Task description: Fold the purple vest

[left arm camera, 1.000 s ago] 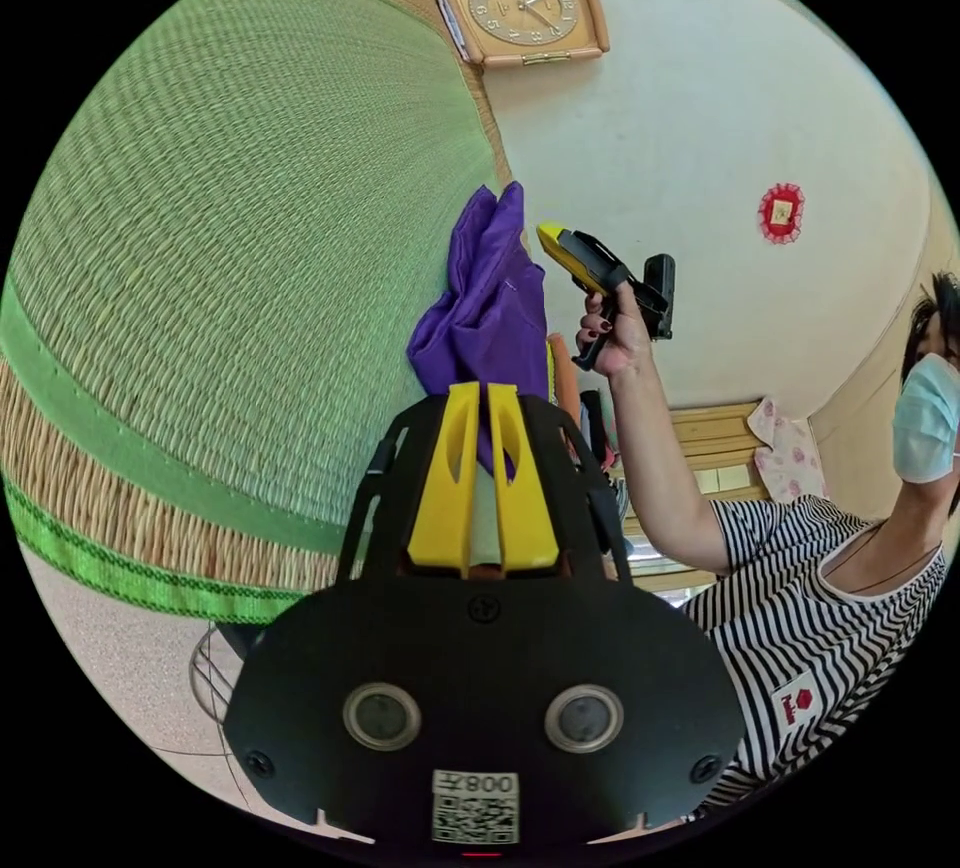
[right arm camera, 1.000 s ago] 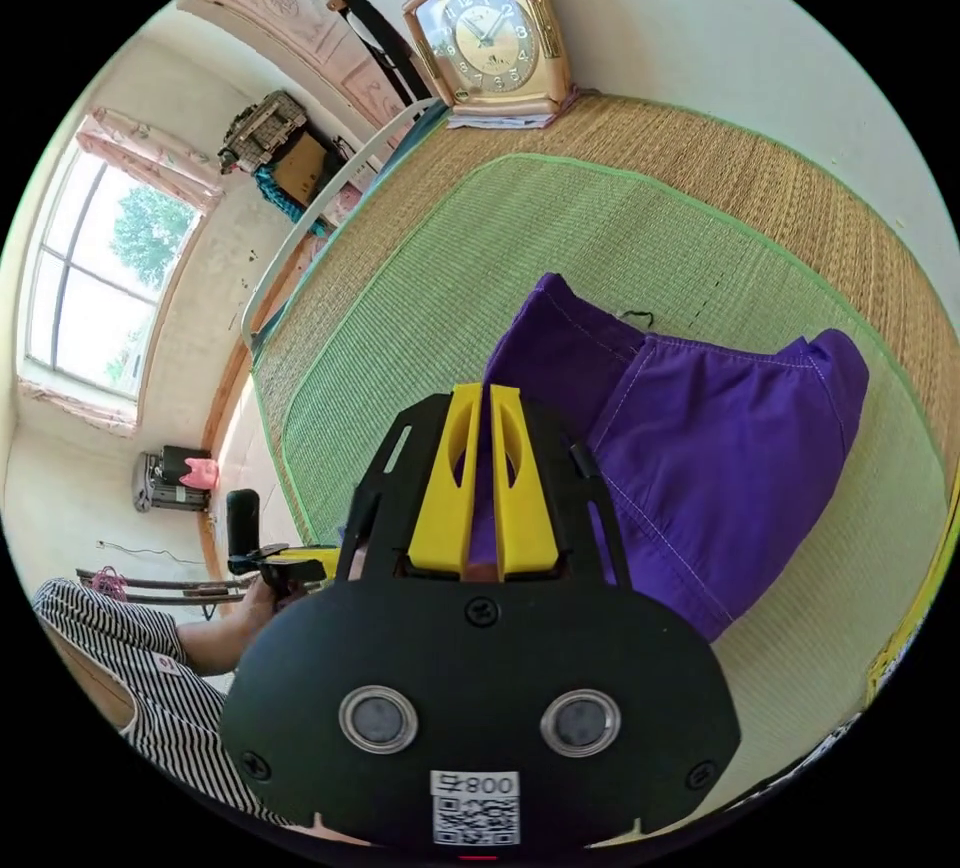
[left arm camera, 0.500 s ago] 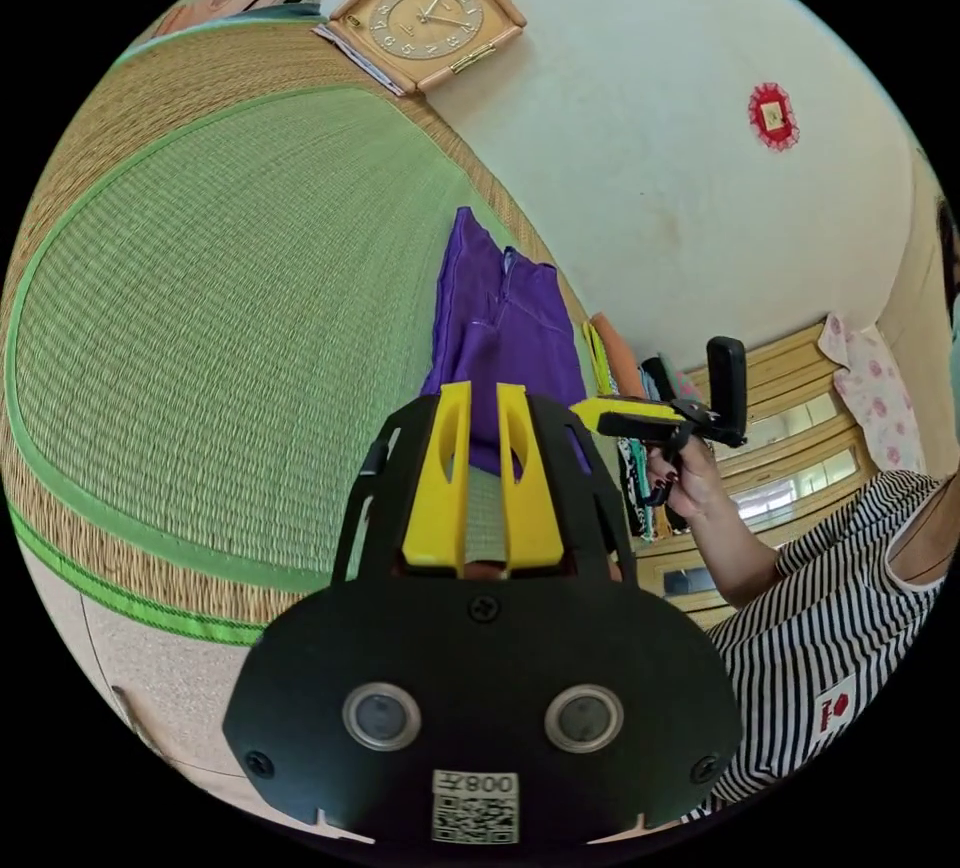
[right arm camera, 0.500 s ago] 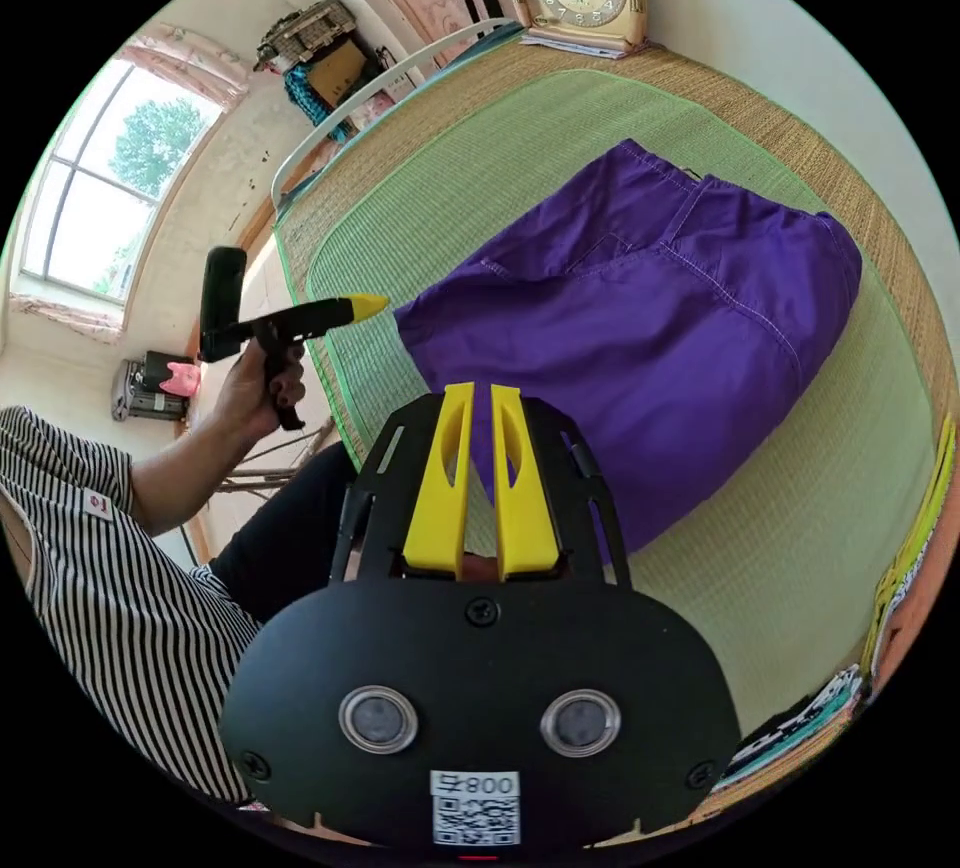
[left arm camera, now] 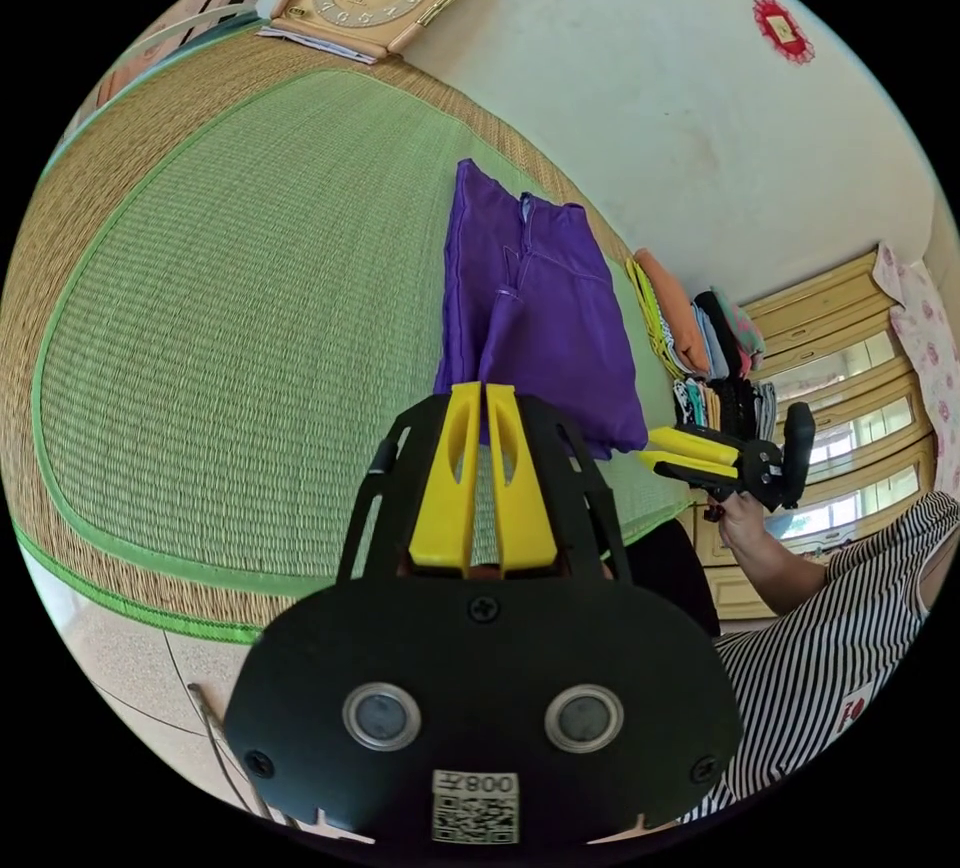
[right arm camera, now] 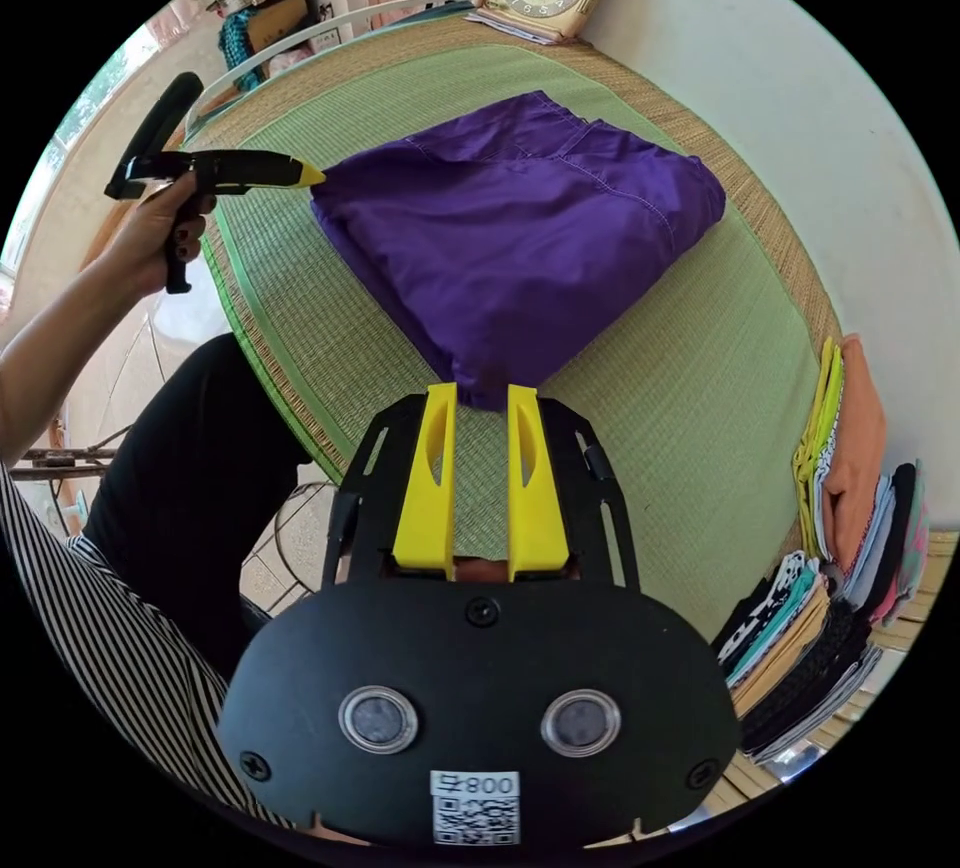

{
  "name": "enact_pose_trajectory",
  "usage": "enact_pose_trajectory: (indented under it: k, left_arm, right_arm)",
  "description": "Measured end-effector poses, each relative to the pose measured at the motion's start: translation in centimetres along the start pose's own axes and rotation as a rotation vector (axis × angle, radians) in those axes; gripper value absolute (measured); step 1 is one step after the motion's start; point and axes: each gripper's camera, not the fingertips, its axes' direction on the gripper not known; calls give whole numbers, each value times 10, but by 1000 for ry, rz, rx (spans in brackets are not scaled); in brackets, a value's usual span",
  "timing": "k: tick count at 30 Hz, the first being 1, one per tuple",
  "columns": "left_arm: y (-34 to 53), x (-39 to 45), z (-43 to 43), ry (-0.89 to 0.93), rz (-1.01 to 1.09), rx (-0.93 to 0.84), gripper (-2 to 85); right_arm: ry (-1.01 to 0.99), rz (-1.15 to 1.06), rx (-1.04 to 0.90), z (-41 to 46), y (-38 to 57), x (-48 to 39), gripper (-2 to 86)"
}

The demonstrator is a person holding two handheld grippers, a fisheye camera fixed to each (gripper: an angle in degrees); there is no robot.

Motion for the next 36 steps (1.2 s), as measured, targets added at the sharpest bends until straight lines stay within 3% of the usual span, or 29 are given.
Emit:
enact_pose_trajectory:
  k: [9, 22, 32, 36]
  left_arm:
    - [-3, 13, 13, -29, 2, -31, 5]
    - [0, 3, 49, -17, -87, -78, 8]
    - [12, -12, 49, 27, -222, -10, 6]
    - [22, -12, 39, -2, -230, 5, 10]
  right_arm:
    - [90, -38, 23, -8, 3, -20, 13]
    - [73, -67, -20, 26, 7, -18, 6]
    - [-11, -64, -58, 46, 31, 25, 3]
    - [-192, 54, -49, 50, 44, 79, 2]
